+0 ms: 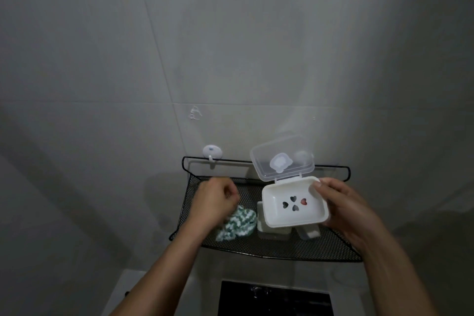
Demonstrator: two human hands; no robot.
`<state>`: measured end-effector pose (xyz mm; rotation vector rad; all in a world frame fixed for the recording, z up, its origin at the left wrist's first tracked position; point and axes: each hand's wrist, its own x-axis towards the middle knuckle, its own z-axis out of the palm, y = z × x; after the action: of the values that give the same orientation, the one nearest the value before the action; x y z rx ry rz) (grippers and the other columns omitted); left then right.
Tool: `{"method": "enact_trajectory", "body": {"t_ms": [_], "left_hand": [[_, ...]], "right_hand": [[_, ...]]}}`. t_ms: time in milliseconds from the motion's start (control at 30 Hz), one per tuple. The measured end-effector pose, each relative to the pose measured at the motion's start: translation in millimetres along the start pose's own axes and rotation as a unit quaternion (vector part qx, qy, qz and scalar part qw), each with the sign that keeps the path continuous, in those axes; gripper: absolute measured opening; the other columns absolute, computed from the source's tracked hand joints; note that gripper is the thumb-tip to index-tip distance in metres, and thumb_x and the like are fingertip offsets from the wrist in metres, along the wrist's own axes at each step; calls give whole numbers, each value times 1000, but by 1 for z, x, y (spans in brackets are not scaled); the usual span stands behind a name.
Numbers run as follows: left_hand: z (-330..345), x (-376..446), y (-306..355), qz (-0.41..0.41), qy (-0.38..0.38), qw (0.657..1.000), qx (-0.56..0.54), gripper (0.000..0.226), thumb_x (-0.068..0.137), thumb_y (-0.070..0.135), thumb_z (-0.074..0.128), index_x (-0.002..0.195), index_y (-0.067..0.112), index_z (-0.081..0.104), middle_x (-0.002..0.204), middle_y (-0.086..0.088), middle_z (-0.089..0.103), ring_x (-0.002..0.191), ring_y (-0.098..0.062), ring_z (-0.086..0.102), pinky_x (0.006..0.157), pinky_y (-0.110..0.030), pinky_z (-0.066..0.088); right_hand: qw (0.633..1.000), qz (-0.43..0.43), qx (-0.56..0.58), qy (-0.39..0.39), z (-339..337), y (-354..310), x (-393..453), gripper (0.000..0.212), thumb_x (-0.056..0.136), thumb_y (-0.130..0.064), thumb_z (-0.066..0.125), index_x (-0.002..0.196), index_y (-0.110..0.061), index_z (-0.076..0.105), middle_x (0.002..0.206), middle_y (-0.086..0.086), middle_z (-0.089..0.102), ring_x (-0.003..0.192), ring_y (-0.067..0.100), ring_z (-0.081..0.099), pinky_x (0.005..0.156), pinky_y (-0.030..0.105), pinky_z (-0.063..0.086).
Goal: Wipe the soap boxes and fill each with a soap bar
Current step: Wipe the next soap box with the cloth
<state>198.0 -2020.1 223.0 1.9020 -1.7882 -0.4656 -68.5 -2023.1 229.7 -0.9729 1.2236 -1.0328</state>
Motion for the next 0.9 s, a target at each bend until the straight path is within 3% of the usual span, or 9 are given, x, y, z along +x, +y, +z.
{"method": "enact_trajectory", "body": {"t_ms": [100, 167, 233, 333, 467, 600, 733, 800, 900], "left_hand": [[-23, 5, 11, 40, 111, 991, -65, 9, 85, 21, 70, 93, 18, 73, 88, 6, 70, 79, -12, 63, 79, -33, 53], [-34, 6, 21, 96, 143, 982, -77, 22, 84, 25, 73, 105, 19, 74, 96, 7, 70, 77, -8, 60, 79, -26, 50], [-40, 7, 32, 142, 139, 977, -74, 31, 83, 31, 75, 113, 21, 72, 102, 9, 68, 75, 5, 55, 73, -7, 39], [-41, 9, 41, 180, 122, 975, -44, 37, 83, 33, 75, 118, 21, 71, 104, 7, 67, 78, 23, 46, 71, 2, 31], [-41, 9, 48, 210, 118, 970, -38, 34, 87, 39, 69, 118, 24, 70, 98, 12, 63, 79, 26, 43, 69, 2, 30], [-43, 9, 50, 225, 105, 968, -46, 19, 91, 35, 65, 103, 23, 74, 88, 14, 67, 71, 17, 49, 65, -7, 30], [-42, 8, 43, 149, 83, 978, -121, 11, 87, 30, 71, 90, 21, 77, 80, 13, 71, 68, 7, 57, 63, -12, 40], [-40, 8, 37, 76, 56, 974, -206, 9, 86, 24, 73, 87, 16, 76, 78, 6, 71, 66, -2, 58, 64, -22, 44], [-38, 5, 27, -43, -17, 933, -356, 3, 87, 8, 69, 88, 5, 71, 74, -10, 65, 55, -16, 53, 53, -27, 44]], "right_hand": [[1000, -7, -9, 0, 3, -1, 0, 12, 93, -20, 67, 85, -18, 76, 92, 15, 77, 79, 30, 73, 75, 50, 55], [1000, -12, -17, 2, 6, -2, 1, 10, 93, -19, 67, 90, -15, 75, 92, 18, 76, 79, 32, 72, 73, 49, 57], [999, -19, -31, -4, 11, -2, 2, 10, 94, -17, 66, 97, -11, 74, 93, 20, 75, 80, 33, 71, 70, 46, 55], [997, -34, -63, -21, 17, -4, 2, 12, 93, -17, 66, 100, -14, 75, 92, 17, 76, 79, 30, 71, 67, 41, 55], [993, -60, -89, -37, 21, -4, 2, 11, 92, -19, 67, 93, -22, 78, 86, 12, 76, 74, 23, 71, 66, 38, 55], [993, -71, -83, -47, 20, -1, 0, 12, 93, -19, 67, 93, -23, 78, 87, 13, 76, 75, 22, 71, 65, 35, 54], [997, -58, -34, -29, 19, 1, 0, 15, 86, -24, 73, 100, -20, 77, 97, 15, 76, 81, 25, 71, 69, 39, 54], [999, -49, 0, -18, 18, 2, 0, 37, 72, -32, 79, 107, -20, 74, 100, 10, 77, 86, 25, 73, 71, 39, 55], [998, -45, 36, -5, 17, 4, 0, 61, 59, -33, 82, 117, -19, 67, 103, 6, 78, 93, 26, 75, 75, 41, 58]]}}
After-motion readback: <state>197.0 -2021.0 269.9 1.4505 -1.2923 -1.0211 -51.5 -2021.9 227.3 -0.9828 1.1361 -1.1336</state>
